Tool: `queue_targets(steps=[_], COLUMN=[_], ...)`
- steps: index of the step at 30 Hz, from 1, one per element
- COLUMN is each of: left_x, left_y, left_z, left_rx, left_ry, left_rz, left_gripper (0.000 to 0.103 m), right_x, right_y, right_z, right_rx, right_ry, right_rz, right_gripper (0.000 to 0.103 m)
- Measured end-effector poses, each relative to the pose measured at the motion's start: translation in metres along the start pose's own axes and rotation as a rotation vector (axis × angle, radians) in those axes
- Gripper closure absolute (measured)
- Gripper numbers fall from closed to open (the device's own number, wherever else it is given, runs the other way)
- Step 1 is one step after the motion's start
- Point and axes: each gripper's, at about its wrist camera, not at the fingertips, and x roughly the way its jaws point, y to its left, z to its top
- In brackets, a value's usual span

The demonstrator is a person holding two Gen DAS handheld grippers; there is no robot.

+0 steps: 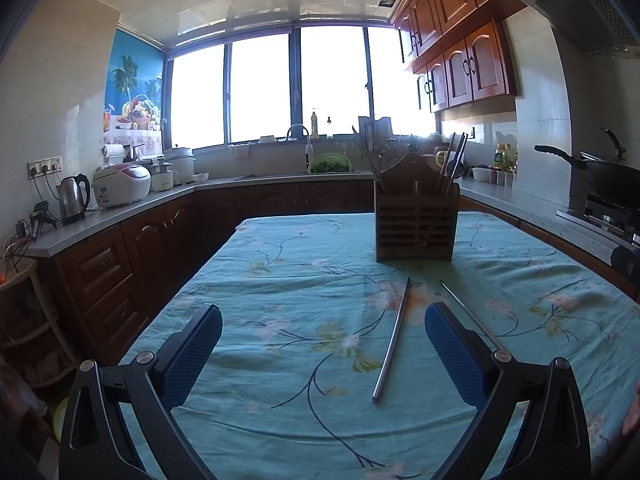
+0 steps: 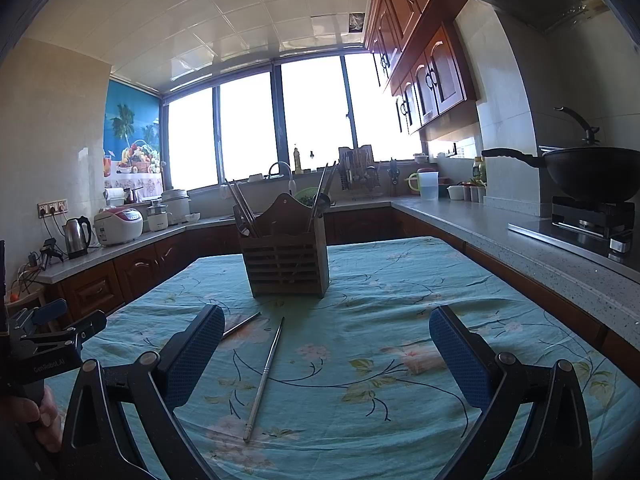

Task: Organize utensils

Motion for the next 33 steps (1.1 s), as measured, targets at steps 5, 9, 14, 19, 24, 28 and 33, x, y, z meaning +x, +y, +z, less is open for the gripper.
queue_targets(steps=[5,9,14,19,24,28,33], left_x=[0.0,0.0,0.0,0.001,0.002,0.003,0.003], left_y=[0.0,-0.003,-0.004,-0.007,-0.01,-0.012,-0.015], left_z=[0.001,0.001,0.002,0.002,0.004,0.004,0.006], left_rx=[0.002,0.002,0.002,0.004,0.003,0.003,0.0], left_ry=[-0.001,0.001,0.003,0.005,0.01,0.017,0.021], left_rz=[-0.003,-0.005,-0.007,-0.007,-0.008,-0.01,-0.012], left_gripper=[0.001,0.001,0.001,0.001,0.001,0.001,0.001], right_x=[0.0,0.0,0.001,0.001,0.001,0.001,0.001], right_y=[0.0,0.002,0.008,0.009,0.009,0.01,0.011], right_z=[0.0,0.001,0.005,0.006,0.005,0.005,0.006], right_rx=[0.0,0.002,0.001,0.002,0.002,0.002,0.004], right_ry=[0.0,-0.002,-0.006,-0.006,-0.006,-0.006,-0.006], right_rz=[-0.001,0.002,0.007,0.008,0.007,0.008,0.008], right_gripper=[0.0,0.0,0.0,0.0,0.0,0.0,0.0])
